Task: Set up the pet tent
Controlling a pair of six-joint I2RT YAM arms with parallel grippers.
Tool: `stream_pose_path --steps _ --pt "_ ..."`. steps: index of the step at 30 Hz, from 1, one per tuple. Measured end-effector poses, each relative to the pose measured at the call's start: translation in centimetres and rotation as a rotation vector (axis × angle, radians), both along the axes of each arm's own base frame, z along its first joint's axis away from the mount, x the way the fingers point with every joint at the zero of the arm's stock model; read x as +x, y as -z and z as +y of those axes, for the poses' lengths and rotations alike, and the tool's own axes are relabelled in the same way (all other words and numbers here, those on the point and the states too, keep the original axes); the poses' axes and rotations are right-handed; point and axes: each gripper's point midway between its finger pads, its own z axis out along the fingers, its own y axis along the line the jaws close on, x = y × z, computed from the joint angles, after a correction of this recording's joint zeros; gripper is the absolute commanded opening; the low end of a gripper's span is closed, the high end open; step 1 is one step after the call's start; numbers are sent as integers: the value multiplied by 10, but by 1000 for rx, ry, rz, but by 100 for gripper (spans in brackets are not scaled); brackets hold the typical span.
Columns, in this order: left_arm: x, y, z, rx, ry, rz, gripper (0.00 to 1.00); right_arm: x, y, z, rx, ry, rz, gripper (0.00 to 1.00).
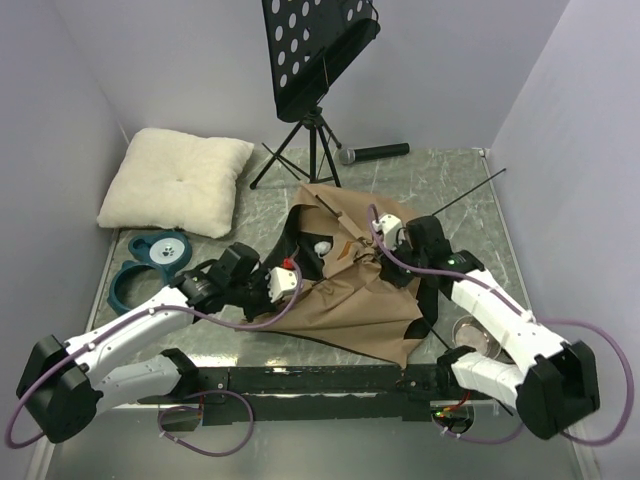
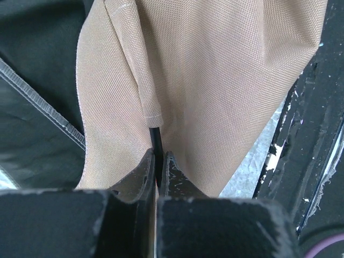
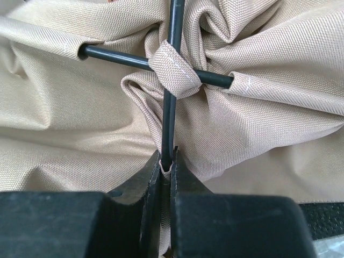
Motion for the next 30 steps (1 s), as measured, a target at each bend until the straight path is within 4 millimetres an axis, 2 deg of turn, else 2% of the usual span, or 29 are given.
stream_pose_path --steps 2,5,8,10,11,13,16,17,19,23,25,27,30 --pt "0 -3 0 -12 0 -12 7 -1 -8 1 28 11 -26 0" --pt "2 -9 -3 -15 -8 -4 8 -1 -17 1 56 25 -45 0" --pt "8 -29 -10 -32 -18 3 1 0 -25 0 73 34 -74 0" --pt "13 -47 -15 -51 -19 -8 1 1 -37 -2 87 42 -113 0" --pt "14 -52 -17 -59 -19 -14 6 1 -45 -2 96 46 -139 0" --pt "17 -59 -20 -73 -13 -32 28 4 -66 -4 114 56 -200 0" --pt "16 -60 -21 -77 7 -34 58 5 -86 -5 134 58 -258 0" --pt "14 -62 -22 -86 15 -33 64 3 -91 -6 140 58 -272 0" --pt "9 -71 -25 -122 27 -31 70 -2 -98 -8 145 57 -293 0" --pt "6 -121 -38 -274 25 -70 70 -13 -106 -11 156 41 -322 0" --pt "10 -155 -48 -363 17 -102 69 -18 -109 -11 165 27 -329 0" --pt "15 -180 -57 -418 15 -114 67 -22 -109 -10 167 16 -326 0" --pt "27 -202 -77 -457 6 -87 64 -24 -107 -10 162 1 -316 0"
